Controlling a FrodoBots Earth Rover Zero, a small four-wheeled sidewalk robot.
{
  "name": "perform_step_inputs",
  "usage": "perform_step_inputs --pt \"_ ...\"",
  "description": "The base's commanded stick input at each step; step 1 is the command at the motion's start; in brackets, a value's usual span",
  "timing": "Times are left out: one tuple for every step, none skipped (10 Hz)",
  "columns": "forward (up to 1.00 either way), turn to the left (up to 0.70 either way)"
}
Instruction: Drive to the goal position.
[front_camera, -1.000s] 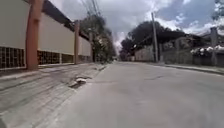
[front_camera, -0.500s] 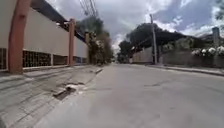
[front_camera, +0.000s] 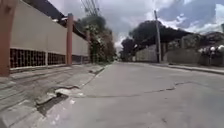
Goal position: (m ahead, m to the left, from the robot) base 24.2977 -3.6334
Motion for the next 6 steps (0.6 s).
perform_step_inputs --pt "1.00 0.00" --pt "1.00 0.00" --pt "1.00 0.00" --pt "1.00 0.00" --pt "1.00 0.00" --pt "1.00 -0.06"
